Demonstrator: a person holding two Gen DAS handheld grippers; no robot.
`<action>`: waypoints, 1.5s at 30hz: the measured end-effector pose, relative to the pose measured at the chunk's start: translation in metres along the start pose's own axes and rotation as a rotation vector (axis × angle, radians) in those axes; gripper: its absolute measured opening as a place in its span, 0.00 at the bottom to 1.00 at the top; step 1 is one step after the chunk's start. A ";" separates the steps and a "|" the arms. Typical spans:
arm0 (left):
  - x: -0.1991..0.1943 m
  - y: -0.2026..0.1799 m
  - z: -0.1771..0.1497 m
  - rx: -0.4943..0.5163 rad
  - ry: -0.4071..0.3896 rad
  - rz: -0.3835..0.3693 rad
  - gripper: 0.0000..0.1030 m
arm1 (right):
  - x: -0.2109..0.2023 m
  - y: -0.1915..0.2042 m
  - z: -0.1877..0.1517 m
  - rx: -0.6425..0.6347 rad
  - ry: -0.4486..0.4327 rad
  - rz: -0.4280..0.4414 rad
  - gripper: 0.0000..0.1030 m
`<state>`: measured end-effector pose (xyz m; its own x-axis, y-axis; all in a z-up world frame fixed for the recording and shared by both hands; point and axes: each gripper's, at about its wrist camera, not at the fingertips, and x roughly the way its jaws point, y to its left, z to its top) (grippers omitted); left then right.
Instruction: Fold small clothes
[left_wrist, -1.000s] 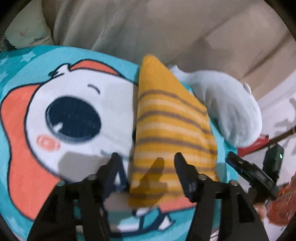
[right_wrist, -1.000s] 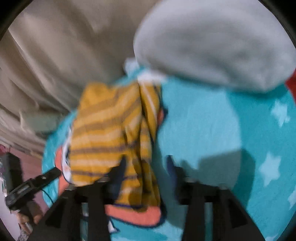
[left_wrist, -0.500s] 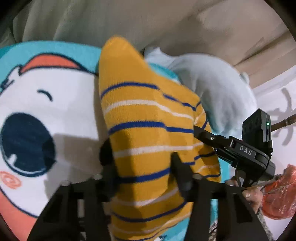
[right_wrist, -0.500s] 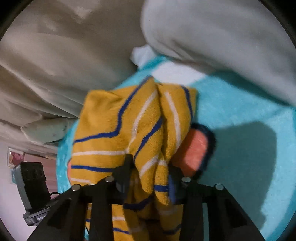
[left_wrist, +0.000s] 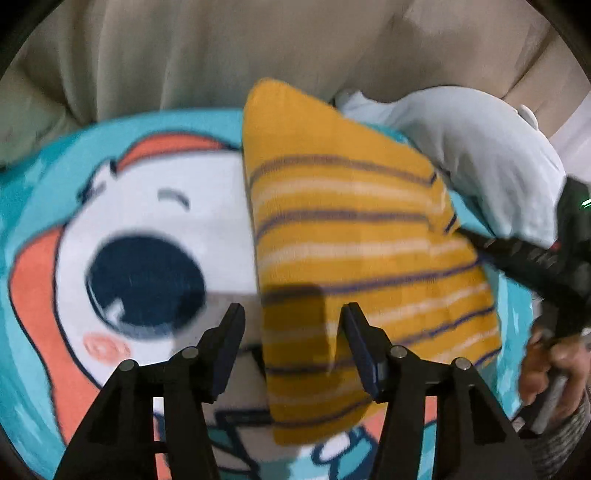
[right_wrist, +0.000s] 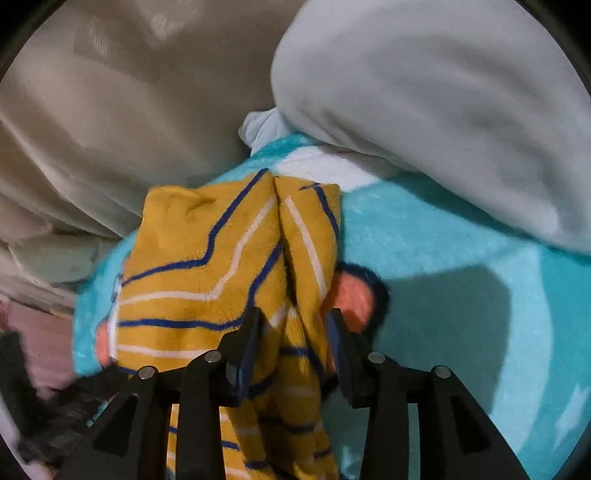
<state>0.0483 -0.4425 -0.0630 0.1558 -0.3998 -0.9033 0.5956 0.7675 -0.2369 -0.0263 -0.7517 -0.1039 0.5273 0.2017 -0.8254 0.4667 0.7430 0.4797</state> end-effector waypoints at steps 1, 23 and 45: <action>-0.001 0.002 -0.007 -0.008 -0.006 -0.008 0.53 | -0.018 -0.004 -0.003 -0.012 -0.035 -0.014 0.40; -0.133 0.011 -0.090 -0.125 -0.405 0.182 0.59 | -0.046 0.040 -0.093 -0.147 -0.050 -0.014 0.36; -0.213 -0.048 -0.157 -0.090 -0.729 0.443 1.00 | -0.085 0.100 -0.156 -0.395 -0.122 -0.044 0.55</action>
<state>-0.1376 -0.3155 0.0847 0.8452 -0.2526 -0.4710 0.3005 0.9534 0.0279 -0.1354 -0.5952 -0.0323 0.6048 0.1049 -0.7894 0.1948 0.9417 0.2743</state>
